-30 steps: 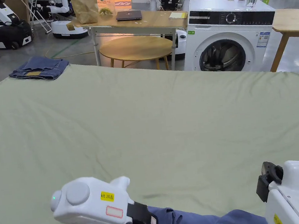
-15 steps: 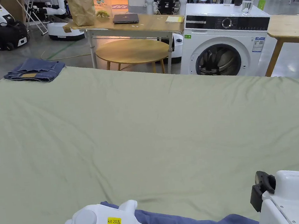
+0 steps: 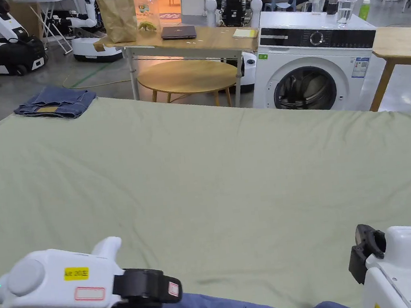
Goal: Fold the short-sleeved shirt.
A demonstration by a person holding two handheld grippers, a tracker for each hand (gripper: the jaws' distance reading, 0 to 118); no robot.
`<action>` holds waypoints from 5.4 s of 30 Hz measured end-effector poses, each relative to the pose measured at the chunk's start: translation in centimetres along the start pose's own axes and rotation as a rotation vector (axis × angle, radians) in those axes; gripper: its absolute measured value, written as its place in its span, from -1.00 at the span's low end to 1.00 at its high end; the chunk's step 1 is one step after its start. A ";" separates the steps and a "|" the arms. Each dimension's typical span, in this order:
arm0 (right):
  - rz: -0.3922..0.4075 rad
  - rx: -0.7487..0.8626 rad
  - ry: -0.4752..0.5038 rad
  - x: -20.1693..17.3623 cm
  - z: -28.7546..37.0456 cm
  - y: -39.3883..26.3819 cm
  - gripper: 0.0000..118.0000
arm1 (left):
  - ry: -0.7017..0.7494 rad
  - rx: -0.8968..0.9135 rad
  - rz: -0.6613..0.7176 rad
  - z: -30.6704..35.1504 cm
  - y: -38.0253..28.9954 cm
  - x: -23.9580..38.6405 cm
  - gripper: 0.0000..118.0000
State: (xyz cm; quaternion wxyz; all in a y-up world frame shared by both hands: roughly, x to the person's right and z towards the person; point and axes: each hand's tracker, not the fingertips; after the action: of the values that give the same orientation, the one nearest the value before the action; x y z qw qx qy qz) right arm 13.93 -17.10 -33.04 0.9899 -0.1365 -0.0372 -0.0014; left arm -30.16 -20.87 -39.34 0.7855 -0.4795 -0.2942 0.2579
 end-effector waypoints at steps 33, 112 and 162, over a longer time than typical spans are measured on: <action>-0.005 -0.046 0.029 -1.4 -1.1 -0.8 -1.00 | -0.190 0.046 0.107 0.0 -3.2 -6.5 -0.91; -0.041 -0.054 -0.013 1.5 1.0 -1.2 -1.00 | -0.118 -0.274 0.041 -22.8 -6.2 10.4 -1.00; 0.086 -0.517 0.157 -6.1 -0.6 -11.3 -1.00 | 0.489 0.626 -0.291 -0.1 -3.9 5.4 -1.00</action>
State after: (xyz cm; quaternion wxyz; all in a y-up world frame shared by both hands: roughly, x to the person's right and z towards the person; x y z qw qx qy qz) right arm 7.72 -28.22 -30.98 0.9212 -0.3856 0.0469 0.0207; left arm -25.91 -18.82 -34.67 0.9681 -0.2182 -0.0712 0.1000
